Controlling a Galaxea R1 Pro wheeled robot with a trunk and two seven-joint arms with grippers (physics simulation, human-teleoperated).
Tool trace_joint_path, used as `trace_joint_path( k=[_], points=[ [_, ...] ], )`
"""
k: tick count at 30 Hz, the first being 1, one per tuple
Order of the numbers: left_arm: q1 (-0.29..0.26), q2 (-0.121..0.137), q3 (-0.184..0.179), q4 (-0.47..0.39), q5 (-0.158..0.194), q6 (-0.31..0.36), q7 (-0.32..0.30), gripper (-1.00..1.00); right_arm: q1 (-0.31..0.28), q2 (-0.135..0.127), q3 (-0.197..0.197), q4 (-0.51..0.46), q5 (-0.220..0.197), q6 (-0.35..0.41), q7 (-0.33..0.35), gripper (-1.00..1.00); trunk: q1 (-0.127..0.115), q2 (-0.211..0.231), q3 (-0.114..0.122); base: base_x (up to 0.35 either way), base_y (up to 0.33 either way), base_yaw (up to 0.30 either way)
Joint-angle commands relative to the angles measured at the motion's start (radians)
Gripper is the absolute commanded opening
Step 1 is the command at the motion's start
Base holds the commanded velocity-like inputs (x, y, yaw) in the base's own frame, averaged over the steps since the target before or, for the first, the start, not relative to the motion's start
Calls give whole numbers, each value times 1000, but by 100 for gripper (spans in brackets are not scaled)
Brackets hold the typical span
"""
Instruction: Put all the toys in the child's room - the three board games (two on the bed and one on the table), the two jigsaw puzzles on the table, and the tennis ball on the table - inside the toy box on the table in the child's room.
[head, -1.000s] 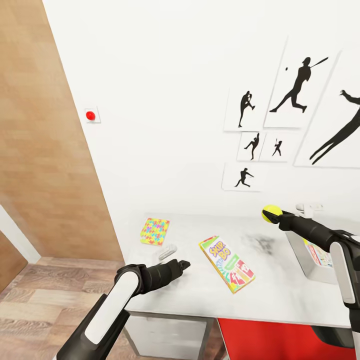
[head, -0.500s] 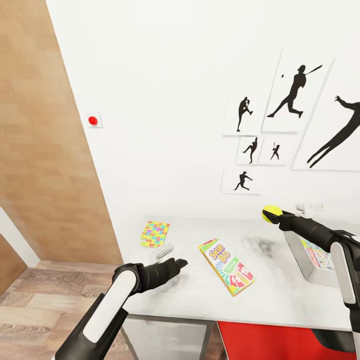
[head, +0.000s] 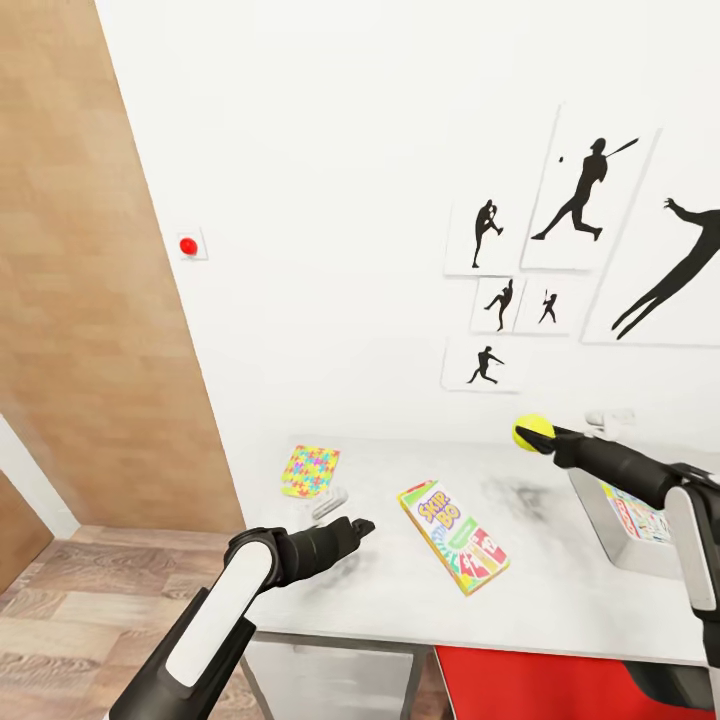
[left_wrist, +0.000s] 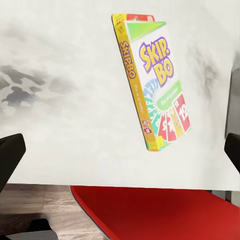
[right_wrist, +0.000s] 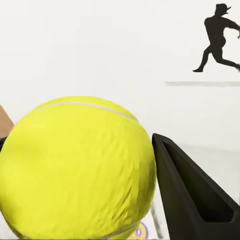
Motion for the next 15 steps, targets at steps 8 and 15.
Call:
trace_joint_path(
  k=[8, 15],
  points=[
    [14, 0, 17, -1, 6, 1, 8, 100, -1, 1, -15, 0, -5, 1, 45, -100, 1, -2, 1, 0, 0, 0],
    [23, 7, 14, -14, 6, 1, 2, 100, -79, -25, -92, 1, 10, 9, -139, -100, 1, -2, 12, -84, -107, 0]
  ],
)
